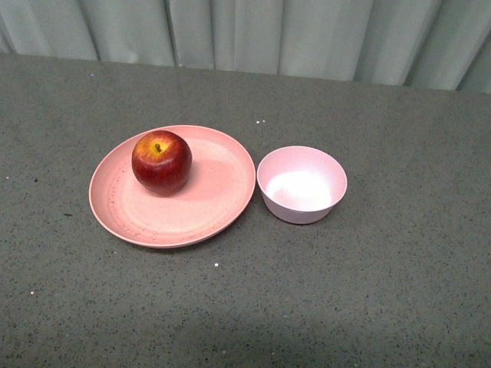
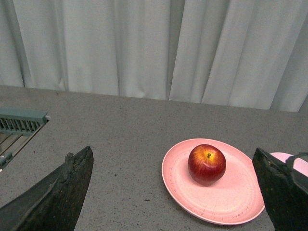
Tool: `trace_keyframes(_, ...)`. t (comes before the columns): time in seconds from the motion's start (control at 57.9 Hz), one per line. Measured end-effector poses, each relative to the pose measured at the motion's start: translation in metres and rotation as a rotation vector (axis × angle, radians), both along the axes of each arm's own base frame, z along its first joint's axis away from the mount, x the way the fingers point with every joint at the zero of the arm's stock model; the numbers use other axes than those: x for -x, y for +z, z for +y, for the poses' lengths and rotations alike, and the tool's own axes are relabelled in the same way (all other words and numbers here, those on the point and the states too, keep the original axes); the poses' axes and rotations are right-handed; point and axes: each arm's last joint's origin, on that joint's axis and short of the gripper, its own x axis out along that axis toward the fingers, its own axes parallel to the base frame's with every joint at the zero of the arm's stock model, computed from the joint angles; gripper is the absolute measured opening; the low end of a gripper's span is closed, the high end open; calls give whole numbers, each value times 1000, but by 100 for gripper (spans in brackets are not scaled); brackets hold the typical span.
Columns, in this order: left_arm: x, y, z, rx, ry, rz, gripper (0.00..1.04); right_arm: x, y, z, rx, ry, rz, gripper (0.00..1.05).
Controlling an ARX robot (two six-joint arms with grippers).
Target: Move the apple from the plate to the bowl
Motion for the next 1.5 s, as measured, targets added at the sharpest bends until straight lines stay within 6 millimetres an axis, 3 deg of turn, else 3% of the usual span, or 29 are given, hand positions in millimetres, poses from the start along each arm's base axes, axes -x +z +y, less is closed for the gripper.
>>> trace_keyframes(0.104, 0, 0, 0, 0, 0, 0, 98, 10, 0, 0, 0, 0, -5, 1)
trace_keyframes(0.121, 0, 0, 0, 0, 1, 0, 98, 20, -3, 0, 0, 3, 2, 20)
trace_keyframes(0.294, 0, 0, 0, 0, 0, 0, 98, 20, -3, 0, 0, 3, 6, 46)
trace_keyframes(0.432, 0, 0, 0, 0, 0, 0, 98, 20, -3, 0, 0, 3, 5, 80)
trace_keyframes(0.501, 0, 0, 0, 0, 7, 1, 98, 20, -3, 0, 0, 3, 5, 94)
trace_keyframes(0.536, -1, -2, 0, 6, 89, 48, 98, 20, -3, 0, -1, 3, 5, 97)
trace_keyframes(0.622, -6, -7, 0, -6, 241, 139, 98, 20, -3, 0, -3, 0, 5, 95)
trace_keyframes(0.726, -19, -6, -1, 7, 251, 160, 98, 20, -3, 0, -4, 2, 5, 95)
trace_keyframes(0.829, -42, 3, -1, 37, 200, 148, 98, 20, -3, 0, -4, 3, 5, 95)
trace_keyframes(0.968, -90, 11, -4, 53, 126, 166, 98, 20, -3, 0, -4, 2, 5, 95)
trace_keyframes(1.089, -143, -7, -15, 59, 32, 296, 98, 20, -3, 0, -4, 2, 5, 95)
trace_keyframes(1.262, -188, -30, -34, 55, -38, 405, 98, 20, -3, 0, -4, 3, 5, 95)
trace_keyframes(1.348, -221, -42, -52, 45, -79, 444, 98, 20, -3, 0, -4, 3, 5, 95)
trace_keyframes(1.503, -249, -57, -71, 27, -126, 497, 98, 20, -3, 0, -4, 2, 5, 95)
